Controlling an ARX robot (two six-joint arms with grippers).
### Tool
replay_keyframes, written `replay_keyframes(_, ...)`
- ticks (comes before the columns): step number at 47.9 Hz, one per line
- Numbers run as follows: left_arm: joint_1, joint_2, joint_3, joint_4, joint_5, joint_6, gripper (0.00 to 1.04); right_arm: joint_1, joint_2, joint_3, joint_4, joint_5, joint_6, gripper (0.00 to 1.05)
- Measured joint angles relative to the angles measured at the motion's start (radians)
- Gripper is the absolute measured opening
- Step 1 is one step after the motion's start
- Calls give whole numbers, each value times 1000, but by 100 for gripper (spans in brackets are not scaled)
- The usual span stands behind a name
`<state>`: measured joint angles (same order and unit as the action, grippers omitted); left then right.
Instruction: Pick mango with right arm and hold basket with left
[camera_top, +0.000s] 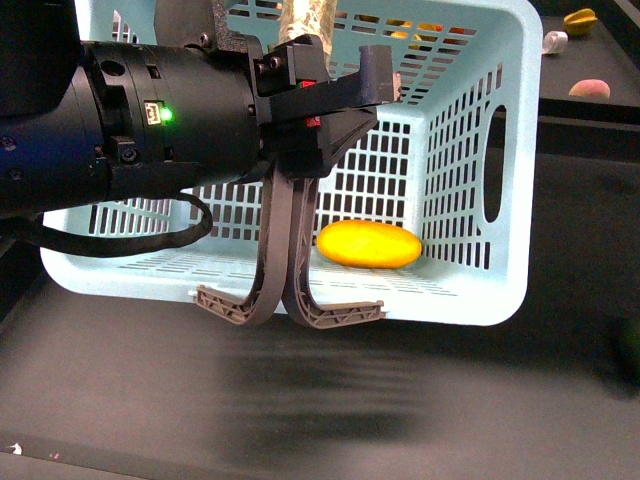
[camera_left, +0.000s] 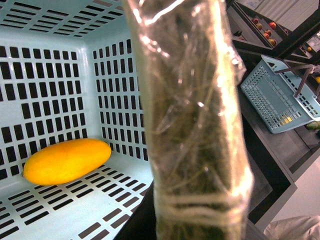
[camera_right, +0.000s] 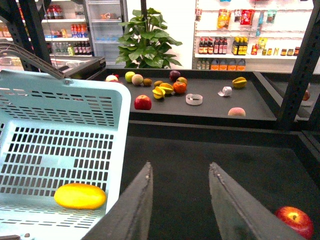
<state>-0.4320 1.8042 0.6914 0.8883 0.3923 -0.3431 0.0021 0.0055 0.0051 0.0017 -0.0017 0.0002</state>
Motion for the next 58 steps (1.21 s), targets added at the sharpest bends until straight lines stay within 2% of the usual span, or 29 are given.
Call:
replay_keyframes(6, 0, 0, 0, 0, 0, 0, 7, 0, 0, 0, 0, 0, 0, 55)
replay_keyframes(18, 0, 0, 0, 0, 0, 0, 7, 0, 0, 0, 0, 0, 1, 99)
replay_keyframes(22, -1, 0, 0, 4, -16, 3, 7, 0, 0, 0, 0, 0, 0, 96)
replay_keyframes(24, -16, 23, -12, 99, -122, 18, 7, 0, 0, 0, 0, 0, 0, 97)
replay_keyframes(25, -26, 47, -13, 159, -214, 25, 7, 0, 0, 0, 0, 0, 0, 97)
replay_keyframes(27, -34, 71, -4, 201, -292, 42, 7, 0, 0, 0, 0, -1, 0, 97)
replay_keyframes(28, -34, 80, 17, 202, -358, 51, 7, 0, -2, 0, 0, -1, 0, 97)
replay_keyframes(34, 9, 102, 146, 132, -520, -38, 7, 0, -2, 0, 0, 0, 0, 97)
replay_keyframes(42, 61, 151, 237, 41, -621, -230, 7, 0, -2, 0, 0, 0, 0, 97)
replay_keyframes(50, 130, 254, 355, -109, -731, -528, 7, 0, -2, 0, 0, 0, 0, 97)
replay_keyframes(58, 166, 315, 444, -194, -761, -723, 7, 0, -2, 0, 0, 0, 0, 97)
